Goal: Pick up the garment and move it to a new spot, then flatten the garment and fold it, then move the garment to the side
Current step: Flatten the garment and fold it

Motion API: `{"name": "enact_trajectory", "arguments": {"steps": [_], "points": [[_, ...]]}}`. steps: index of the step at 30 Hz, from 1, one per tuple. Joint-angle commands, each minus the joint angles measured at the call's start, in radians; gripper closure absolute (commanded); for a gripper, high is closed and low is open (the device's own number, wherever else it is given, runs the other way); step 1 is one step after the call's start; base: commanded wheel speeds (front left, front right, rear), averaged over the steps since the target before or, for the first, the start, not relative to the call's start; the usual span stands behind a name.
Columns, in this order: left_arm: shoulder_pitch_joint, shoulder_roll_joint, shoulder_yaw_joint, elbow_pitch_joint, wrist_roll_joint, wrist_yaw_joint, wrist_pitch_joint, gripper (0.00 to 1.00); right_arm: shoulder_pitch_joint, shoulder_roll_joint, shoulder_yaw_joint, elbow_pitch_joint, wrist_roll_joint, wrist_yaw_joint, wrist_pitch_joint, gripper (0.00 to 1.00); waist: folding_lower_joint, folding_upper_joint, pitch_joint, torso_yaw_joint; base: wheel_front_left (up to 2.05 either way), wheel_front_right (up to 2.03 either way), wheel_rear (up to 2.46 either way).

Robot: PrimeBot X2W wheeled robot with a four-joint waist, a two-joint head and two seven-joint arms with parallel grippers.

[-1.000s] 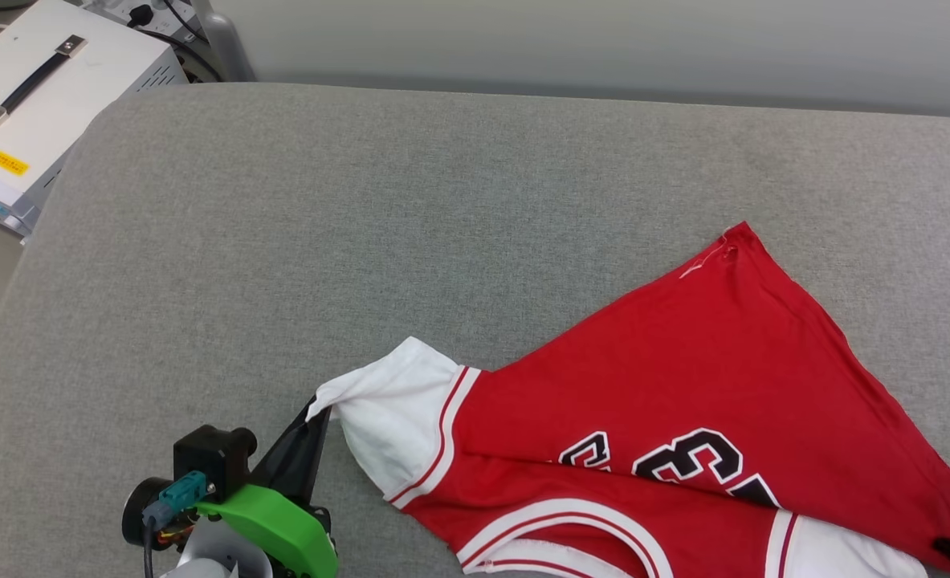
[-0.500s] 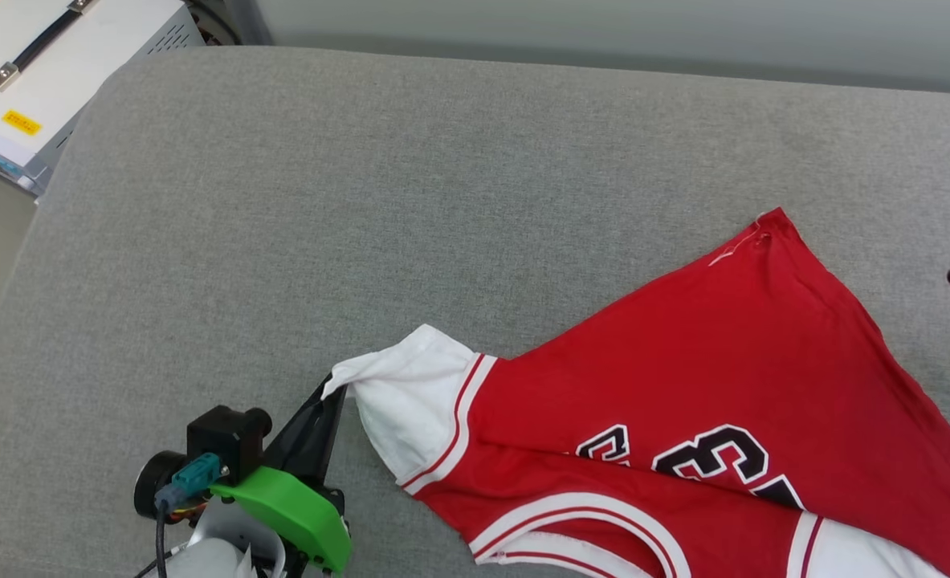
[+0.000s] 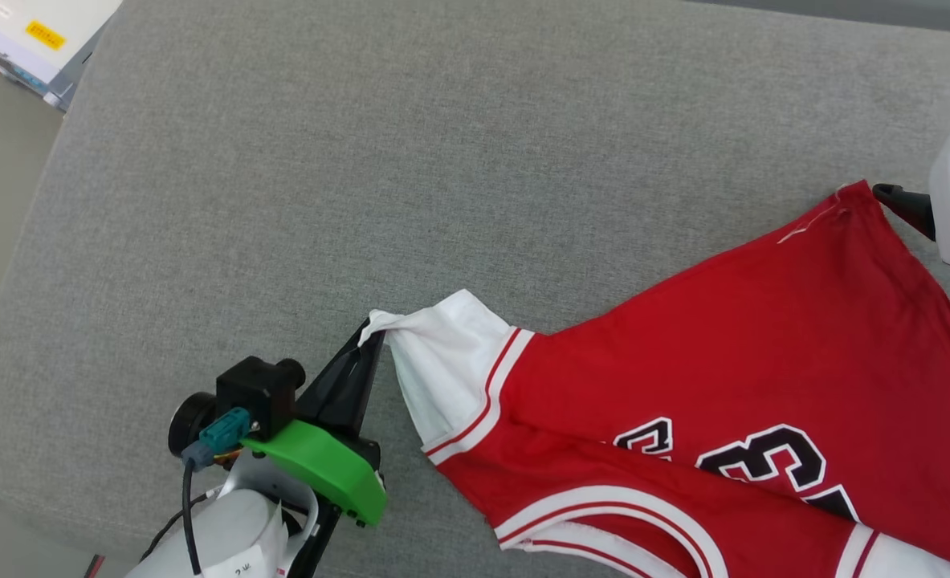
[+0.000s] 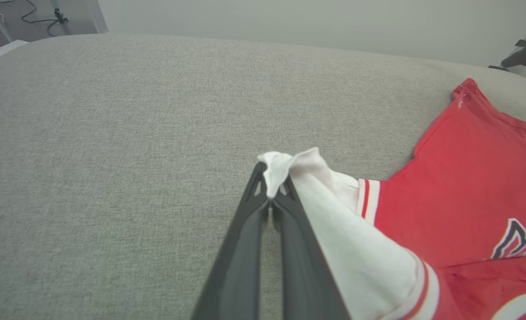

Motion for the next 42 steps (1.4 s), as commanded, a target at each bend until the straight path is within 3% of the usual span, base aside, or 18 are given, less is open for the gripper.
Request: {"name": "enact_trajectory", "arguments": {"steps": [1,6,15,16,17,30,42], "points": [[-0.021,-0.010,-0.002,0.000,0.022,-0.006,-0.005,1.00,-0.026,0.010,0.010,0.033,-0.010,-0.001,-0.004,0.00,0.0000,0.0063,0.043,0.033,0.00,0.00,0.00],[-0.050,-0.034,-0.006,0.005,0.037,-0.017,-0.008,1.00,-0.073,0.043,0.051,0.159,-0.025,-0.001,-0.040,0.00,0.0000,0.0063,0.085,0.060,0.00,0.00,0.00],[-0.063,-0.063,0.001,0.031,0.046,-0.032,-0.012,1.00,-0.021,0.039,0.171,0.284,0.023,-0.001,-0.084,0.00,0.0000,0.0063,0.098,0.078,0.00,0.00,0.00],[-0.061,-0.063,0.003,0.033,0.046,-0.033,-0.012,1.00,-0.018,0.036,0.179,0.289,0.033,-0.001,-0.088,0.18,0.0000,0.0063,0.096,0.076,0.00,0.00,0.00],[-0.059,-0.064,0.005,0.036,0.046,-0.033,-0.013,1.00,-0.017,0.033,0.186,0.293,0.044,-0.001,-0.097,1.00,0.0000,0.0063,0.093,0.072,0.00,0.00,0.00],[-0.019,-0.044,0.013,0.059,0.041,-0.039,-0.013,1.00,-0.066,0.015,0.255,0.279,0.099,-0.001,-0.350,1.00,0.0000,0.0063,-0.060,0.012,0.00,0.00,0.00],[-0.006,0.046,0.087,-0.024,0.031,0.010,-0.008,1.00,0.000,-0.056,0.289,0.155,0.171,-0.001,-0.591,1.00,0.0000,0.0063,-0.212,-0.056,0.00,0.00,0.00]]}}
